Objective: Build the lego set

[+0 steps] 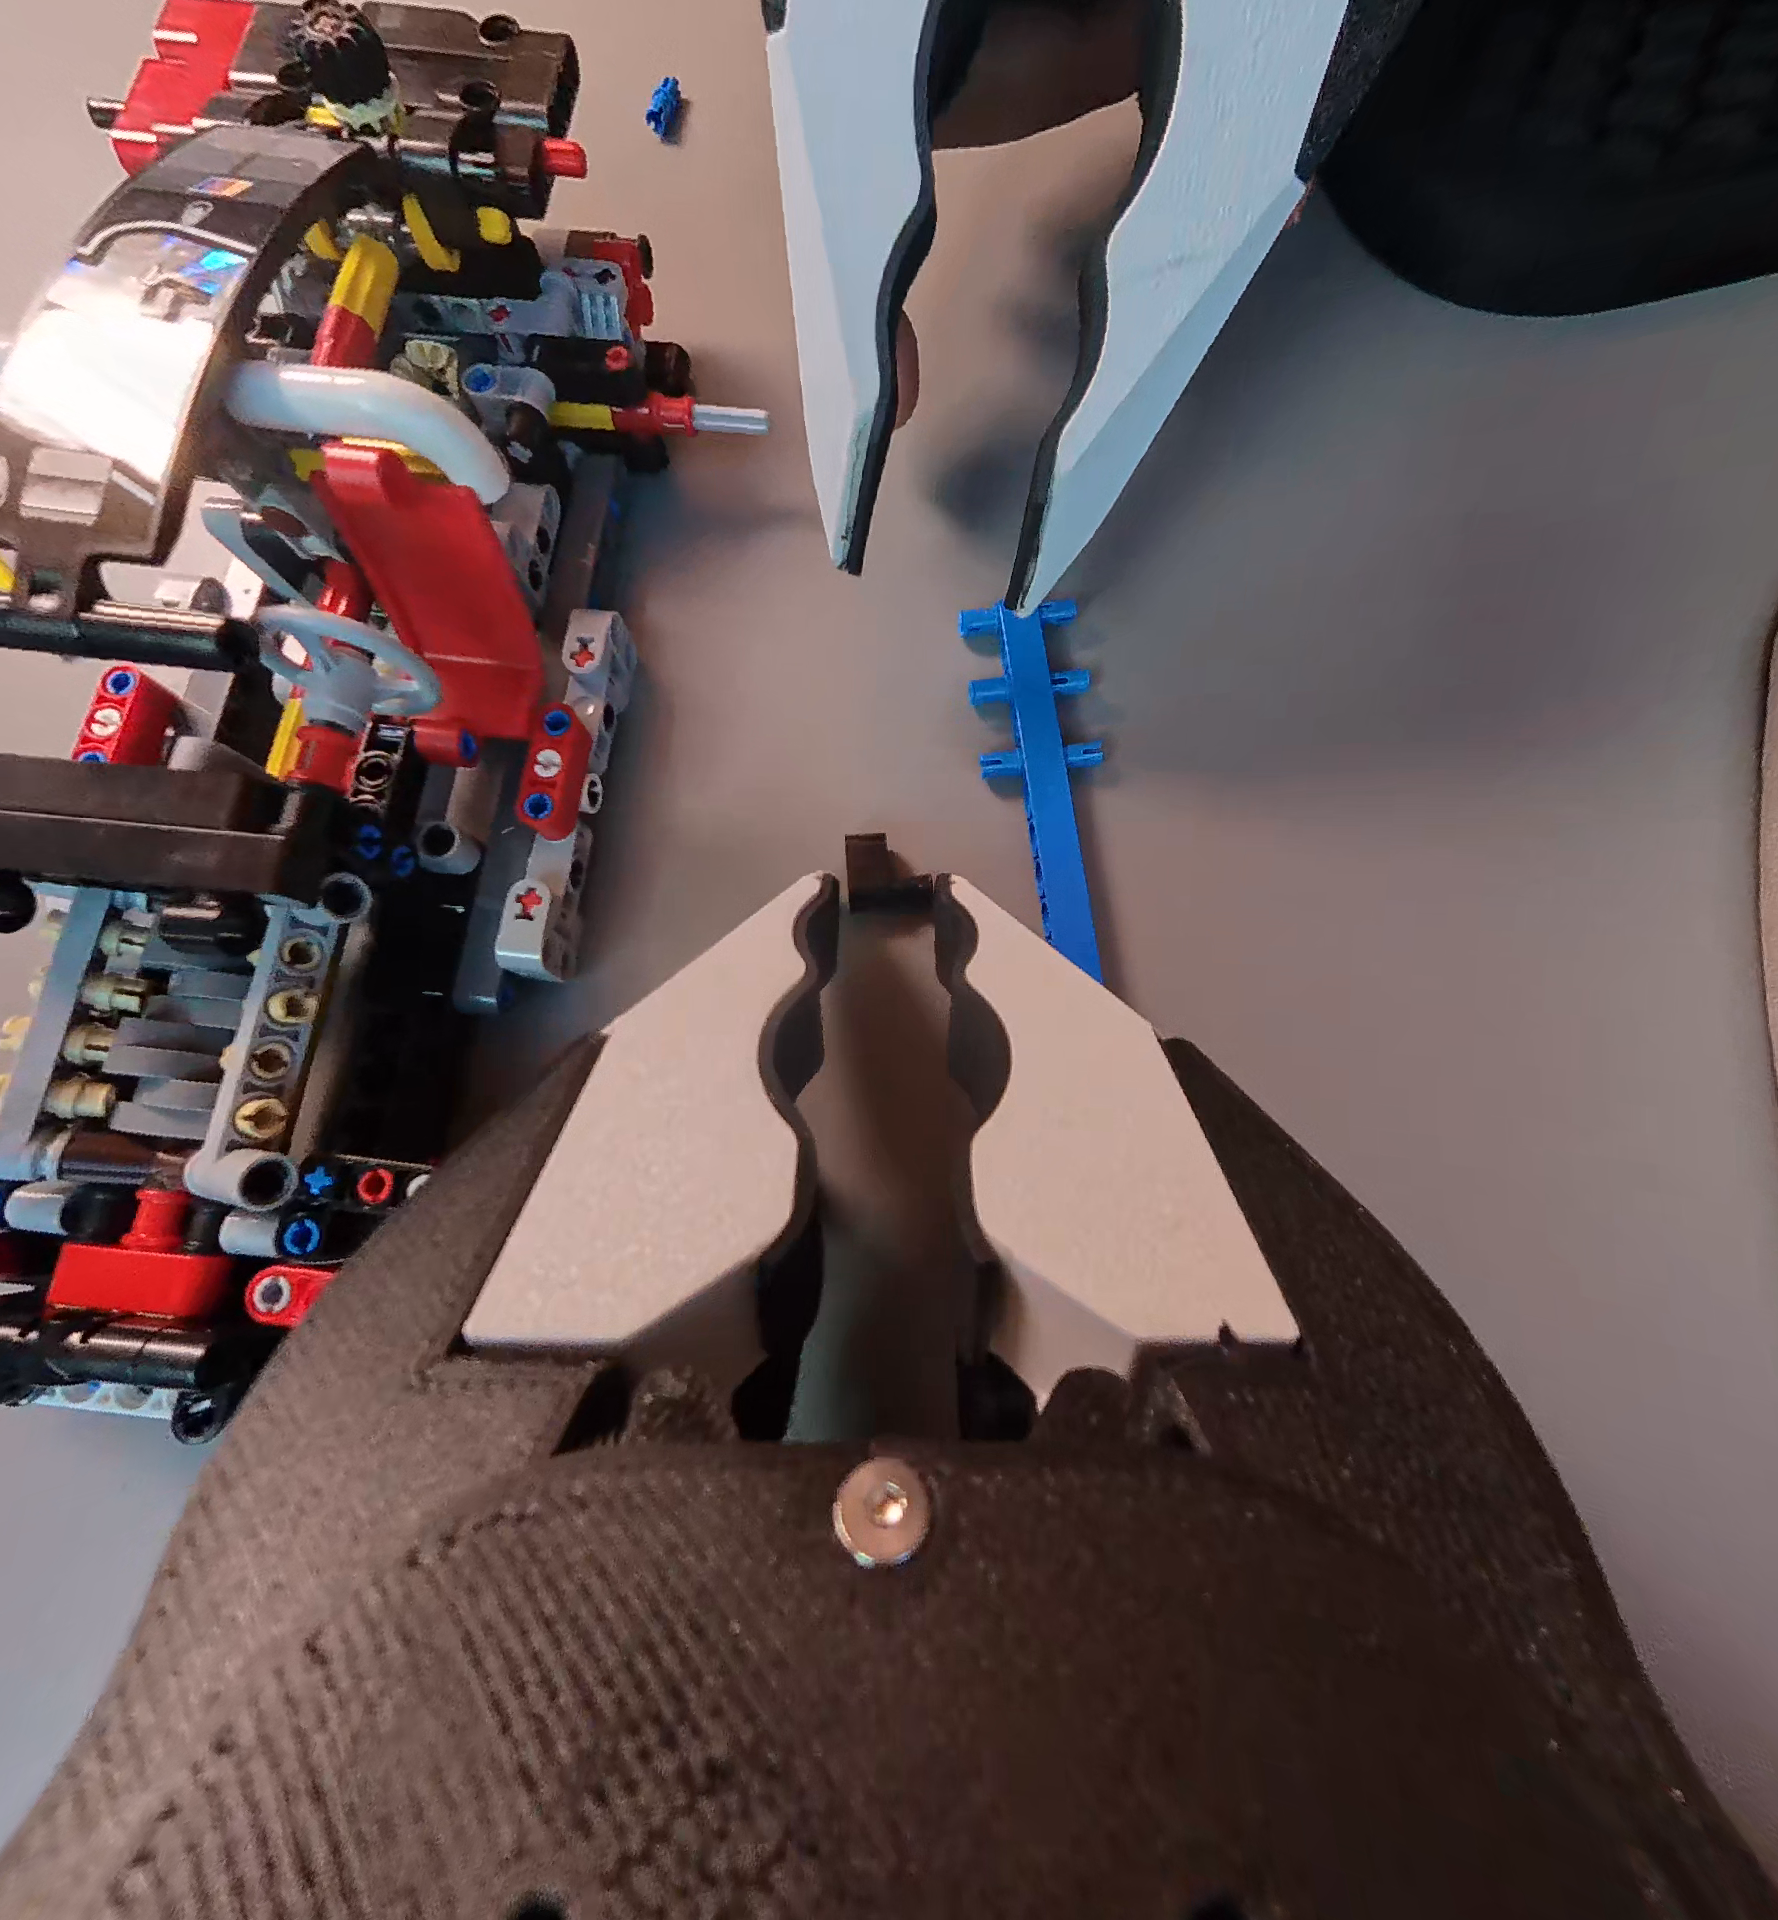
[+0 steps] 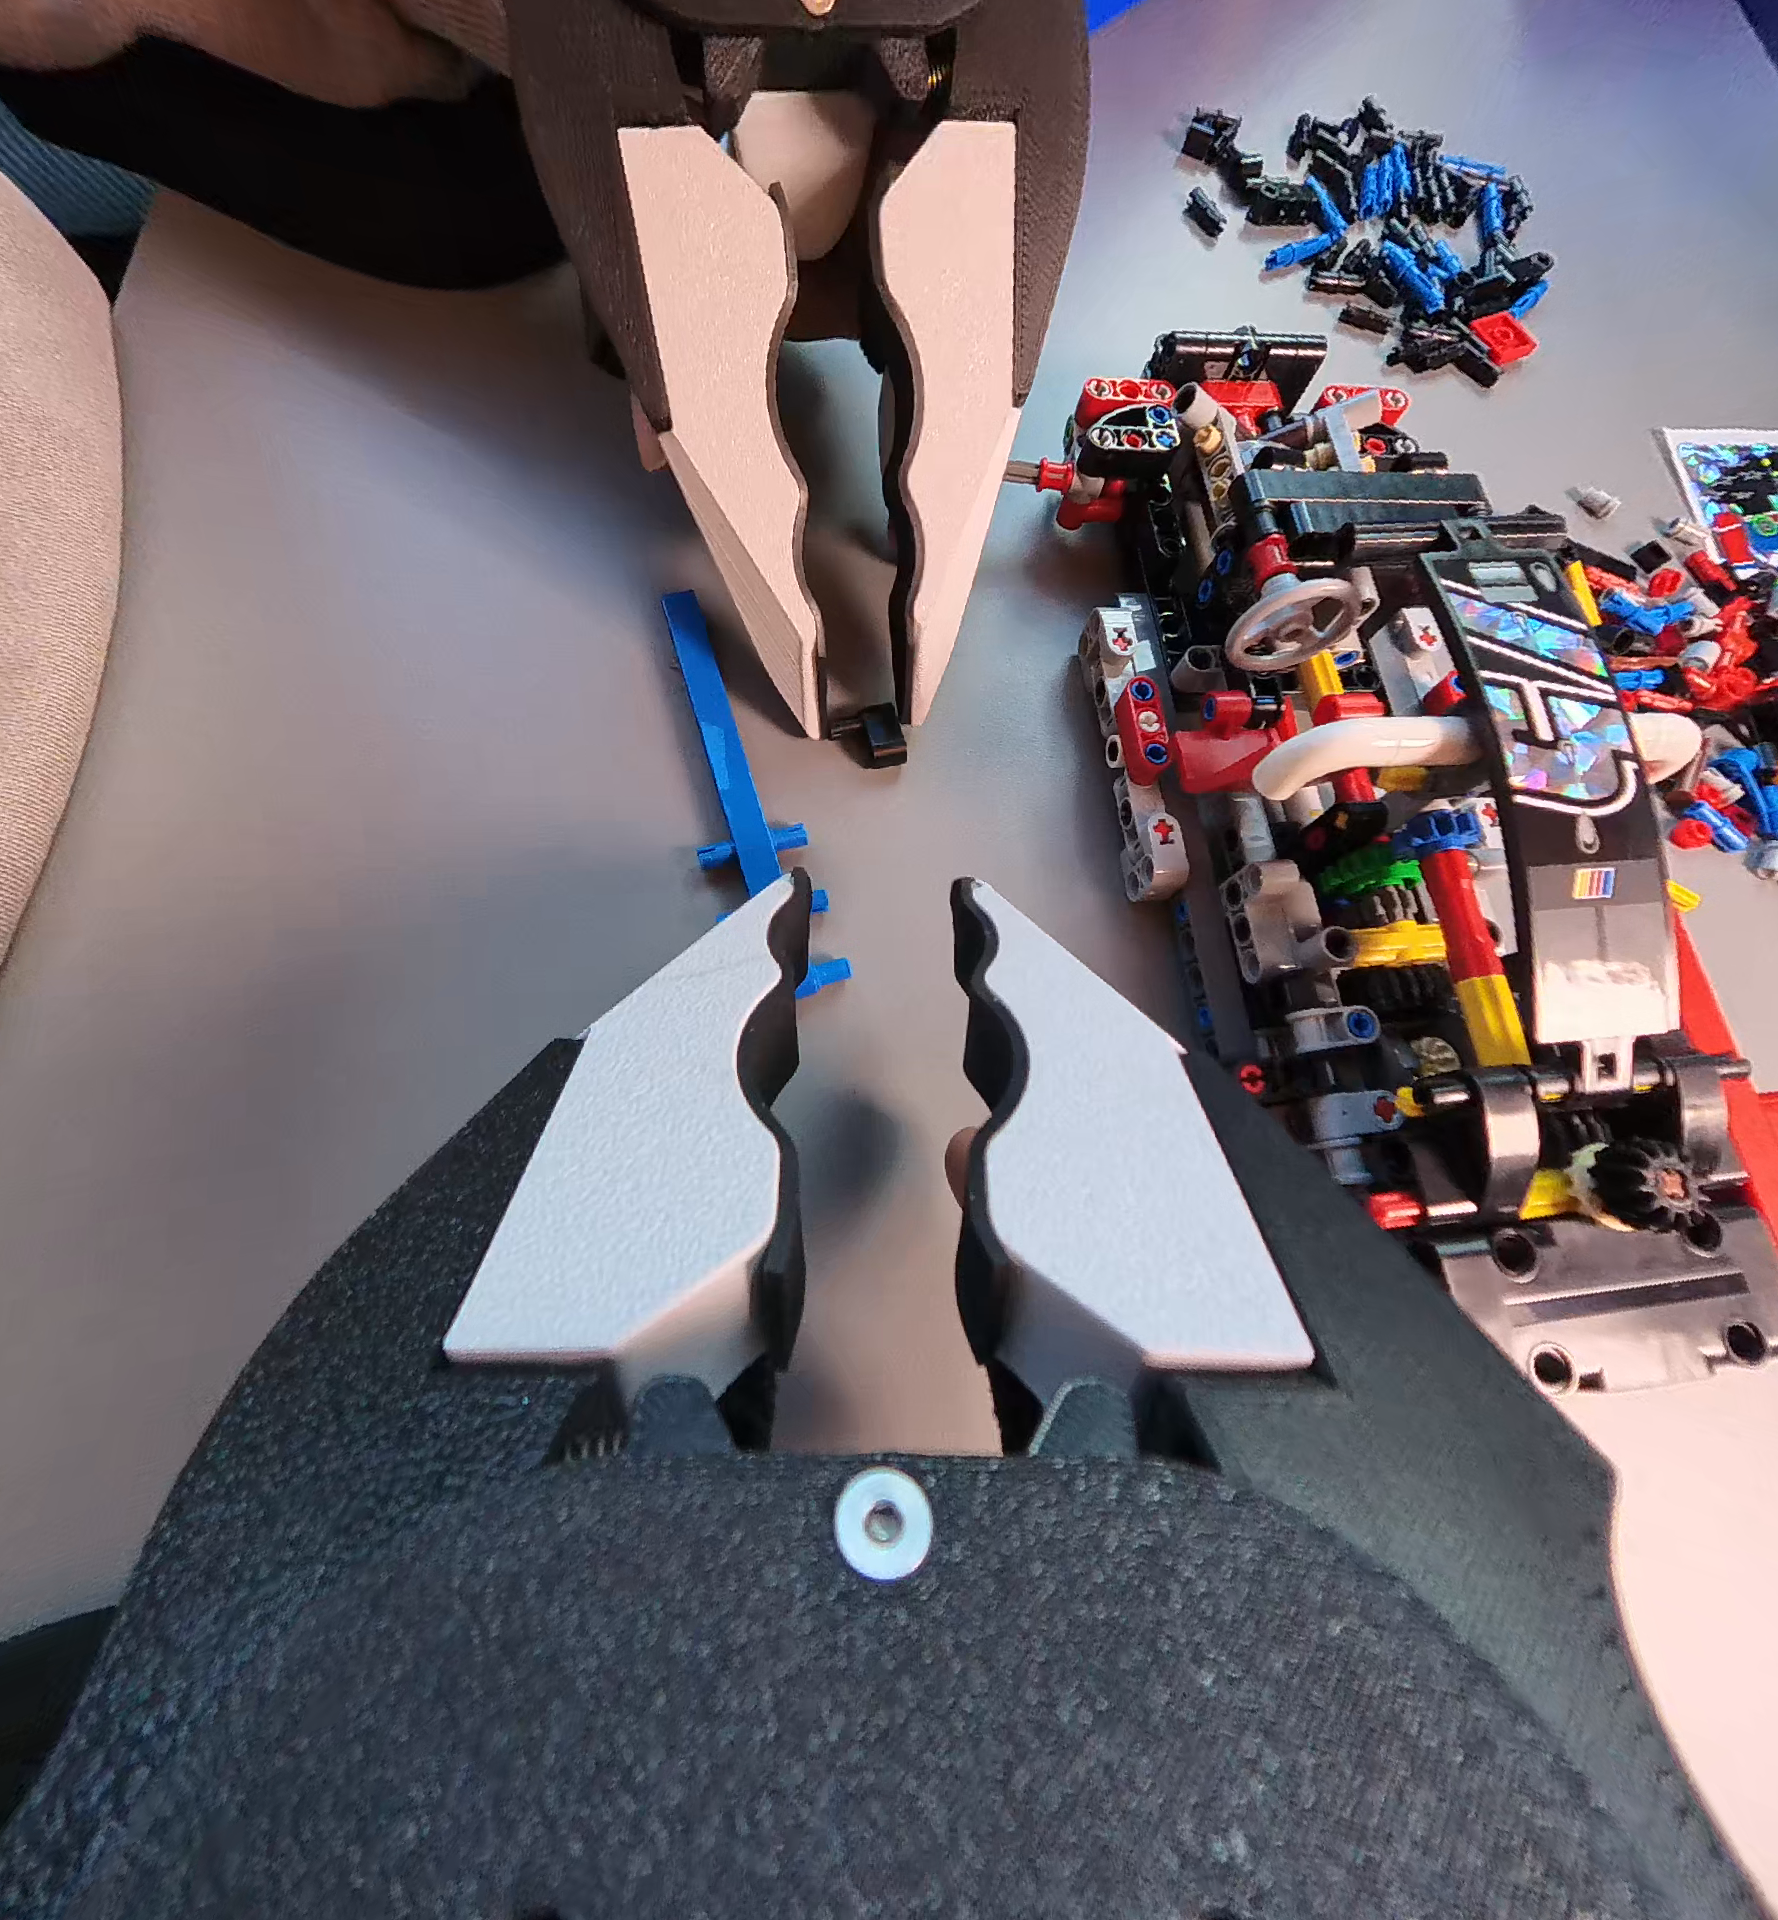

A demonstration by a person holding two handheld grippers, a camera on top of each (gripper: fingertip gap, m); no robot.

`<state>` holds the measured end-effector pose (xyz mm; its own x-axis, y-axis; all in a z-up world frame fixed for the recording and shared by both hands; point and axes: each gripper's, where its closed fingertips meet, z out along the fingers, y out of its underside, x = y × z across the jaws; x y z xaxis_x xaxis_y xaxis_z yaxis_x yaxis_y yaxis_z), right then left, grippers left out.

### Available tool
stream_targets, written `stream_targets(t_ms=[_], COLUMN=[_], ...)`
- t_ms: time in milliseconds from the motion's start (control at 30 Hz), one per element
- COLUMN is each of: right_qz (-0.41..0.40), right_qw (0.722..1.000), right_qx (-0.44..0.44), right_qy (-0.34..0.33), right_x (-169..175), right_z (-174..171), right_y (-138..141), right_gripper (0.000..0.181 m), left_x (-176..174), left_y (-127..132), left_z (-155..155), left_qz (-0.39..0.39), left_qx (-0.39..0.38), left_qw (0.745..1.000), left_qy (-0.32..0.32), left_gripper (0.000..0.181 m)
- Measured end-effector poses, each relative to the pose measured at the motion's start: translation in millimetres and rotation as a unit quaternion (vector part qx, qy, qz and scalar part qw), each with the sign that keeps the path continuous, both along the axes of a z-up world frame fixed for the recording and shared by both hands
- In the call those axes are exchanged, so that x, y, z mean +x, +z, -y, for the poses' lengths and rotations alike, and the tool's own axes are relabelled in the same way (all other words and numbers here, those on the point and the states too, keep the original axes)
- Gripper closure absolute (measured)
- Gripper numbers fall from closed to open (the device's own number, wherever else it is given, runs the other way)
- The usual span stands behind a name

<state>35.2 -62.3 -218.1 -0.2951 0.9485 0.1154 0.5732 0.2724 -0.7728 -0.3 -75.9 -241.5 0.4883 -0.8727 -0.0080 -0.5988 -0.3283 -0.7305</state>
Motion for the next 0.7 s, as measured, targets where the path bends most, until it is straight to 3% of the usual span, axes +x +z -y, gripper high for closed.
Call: stream_targets(t_ms=[367,500,700], right_qz=[-0.003,0.023,0.055], right_qw=[1.0,1.0,0.998], right_qx=[0.004,-0.004,-0.015], right_qy=[-0.008,0.003,0.023], right_x=[5,16,19], right_z=[-3,0,8], right_y=[6,0,-13], right_gripper=[0.155,0.154,0.154], left_x=[-6,-8,0], left_y=[6,15,11], left_z=[7,15,21], left_qz=[0.039,0.09,0.084], left_qx=[-0.043,-0.074,-0.081], left_qw=[0.998,0.993,0.993], left_qy=[0.002,-0.005,-0.025], left_gripper=[0.148,0.147,0.138])
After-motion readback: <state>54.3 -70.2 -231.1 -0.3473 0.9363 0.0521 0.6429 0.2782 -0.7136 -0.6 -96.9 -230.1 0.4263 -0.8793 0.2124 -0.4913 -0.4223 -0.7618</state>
